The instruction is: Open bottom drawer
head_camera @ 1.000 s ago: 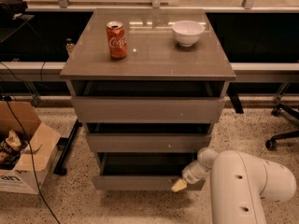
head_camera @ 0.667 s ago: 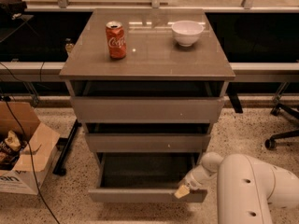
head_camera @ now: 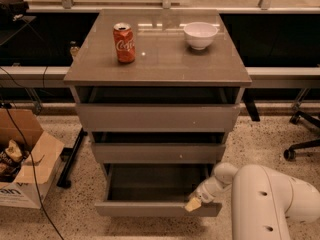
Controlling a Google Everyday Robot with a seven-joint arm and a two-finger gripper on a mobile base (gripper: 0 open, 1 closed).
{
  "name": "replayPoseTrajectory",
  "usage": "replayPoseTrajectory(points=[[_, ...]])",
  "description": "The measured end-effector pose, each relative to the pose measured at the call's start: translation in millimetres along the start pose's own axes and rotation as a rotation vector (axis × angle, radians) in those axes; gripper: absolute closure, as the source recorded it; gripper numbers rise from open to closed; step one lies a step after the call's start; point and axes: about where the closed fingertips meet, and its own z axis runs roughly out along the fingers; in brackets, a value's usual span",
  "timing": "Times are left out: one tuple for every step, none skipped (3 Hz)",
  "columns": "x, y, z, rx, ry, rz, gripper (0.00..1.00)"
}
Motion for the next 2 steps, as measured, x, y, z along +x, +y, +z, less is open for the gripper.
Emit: replayPoseTrajectory(points=[[2, 7, 5, -0.019, 0.019, -0.018, 0.08], [16, 19, 18, -0.079, 0.051, -0.017, 0.00]])
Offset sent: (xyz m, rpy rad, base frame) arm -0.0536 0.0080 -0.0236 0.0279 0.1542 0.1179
